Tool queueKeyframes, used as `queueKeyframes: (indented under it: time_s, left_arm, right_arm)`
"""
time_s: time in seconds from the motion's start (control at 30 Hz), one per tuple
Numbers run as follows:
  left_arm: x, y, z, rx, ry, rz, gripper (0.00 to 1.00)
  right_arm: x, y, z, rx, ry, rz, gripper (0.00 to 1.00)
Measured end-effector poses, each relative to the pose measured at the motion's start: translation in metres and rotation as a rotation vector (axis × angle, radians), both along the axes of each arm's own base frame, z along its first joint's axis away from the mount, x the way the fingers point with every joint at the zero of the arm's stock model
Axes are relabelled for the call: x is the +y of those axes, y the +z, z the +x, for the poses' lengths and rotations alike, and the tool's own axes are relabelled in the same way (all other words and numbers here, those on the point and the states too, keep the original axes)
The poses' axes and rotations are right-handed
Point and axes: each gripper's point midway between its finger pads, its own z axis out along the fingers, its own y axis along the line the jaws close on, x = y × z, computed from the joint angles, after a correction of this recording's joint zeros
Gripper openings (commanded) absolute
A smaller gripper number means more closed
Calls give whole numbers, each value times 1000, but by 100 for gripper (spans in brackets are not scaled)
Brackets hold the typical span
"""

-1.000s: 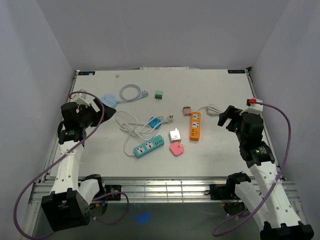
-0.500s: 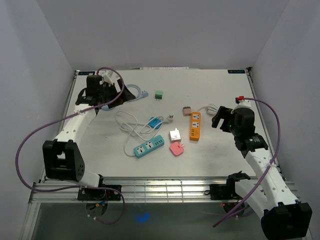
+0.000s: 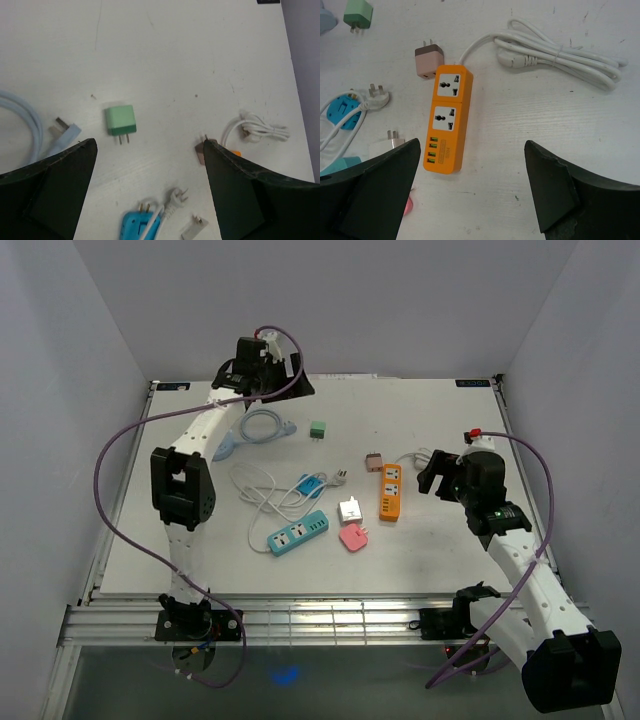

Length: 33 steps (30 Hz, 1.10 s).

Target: Insert the plug

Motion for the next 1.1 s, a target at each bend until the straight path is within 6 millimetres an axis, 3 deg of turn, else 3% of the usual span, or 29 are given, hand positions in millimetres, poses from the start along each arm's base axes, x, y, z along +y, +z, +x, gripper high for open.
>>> queueKeyframes:
  time_s: [0.1, 0.2, 0.43, 0.57, 1.1]
  left_arm:
    - [-23, 0, 27, -34, -10, 24, 98]
    - [-35, -21, 41, -21, -16, 51, 98]
    - [-53, -101, 39, 87, -46, 151, 98]
    - [-51, -128, 39, 109, -21, 213, 96]
    - [-64, -130, 44, 36, 22, 291, 85]
  right_arm:
    - [0, 1, 1, -6, 0, 1, 89]
    - [0, 2, 2, -10, 0, 1, 90]
    - [0, 4, 3, -19, 1, 2, 90]
    - [1, 4, 3, -19, 3, 2, 89]
    - [3, 4, 2, -18, 15, 8, 89]
